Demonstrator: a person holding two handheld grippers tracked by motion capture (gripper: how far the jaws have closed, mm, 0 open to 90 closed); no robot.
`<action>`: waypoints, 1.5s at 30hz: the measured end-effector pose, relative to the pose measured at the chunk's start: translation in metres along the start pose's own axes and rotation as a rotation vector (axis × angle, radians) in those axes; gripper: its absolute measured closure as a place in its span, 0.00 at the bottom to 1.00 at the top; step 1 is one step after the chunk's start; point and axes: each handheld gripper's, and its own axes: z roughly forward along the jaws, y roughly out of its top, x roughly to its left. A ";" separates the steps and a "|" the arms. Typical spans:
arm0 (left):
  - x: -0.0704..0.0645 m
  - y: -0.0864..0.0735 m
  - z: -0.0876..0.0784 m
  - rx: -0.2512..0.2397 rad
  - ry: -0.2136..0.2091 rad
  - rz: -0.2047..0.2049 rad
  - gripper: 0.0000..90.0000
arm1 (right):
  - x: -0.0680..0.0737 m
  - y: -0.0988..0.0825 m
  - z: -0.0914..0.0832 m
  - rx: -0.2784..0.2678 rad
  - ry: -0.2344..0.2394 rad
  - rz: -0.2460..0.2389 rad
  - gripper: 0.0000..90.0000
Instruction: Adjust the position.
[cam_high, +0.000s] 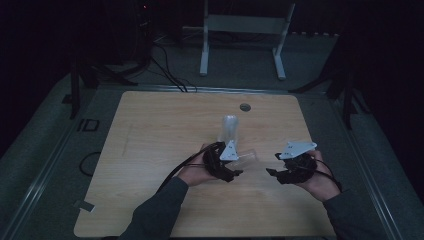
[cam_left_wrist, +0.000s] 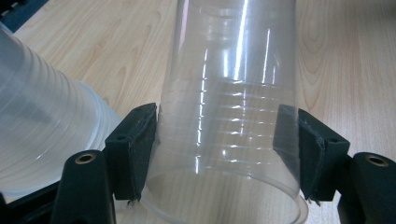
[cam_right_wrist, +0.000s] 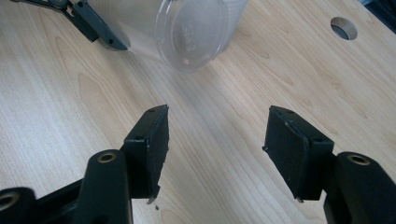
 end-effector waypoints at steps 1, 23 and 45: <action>0.000 0.000 0.000 0.000 -0.004 -0.001 0.35 | 0.000 0.001 0.000 0.002 0.001 -0.008 0.44; 0.002 0.004 -0.005 0.071 -0.040 0.060 0.35 | 0.003 0.013 0.002 0.035 0.029 -0.067 0.42; -0.003 0.006 -0.001 0.112 -0.044 0.120 0.35 | 0.009 0.026 0.004 0.075 0.089 -0.151 0.35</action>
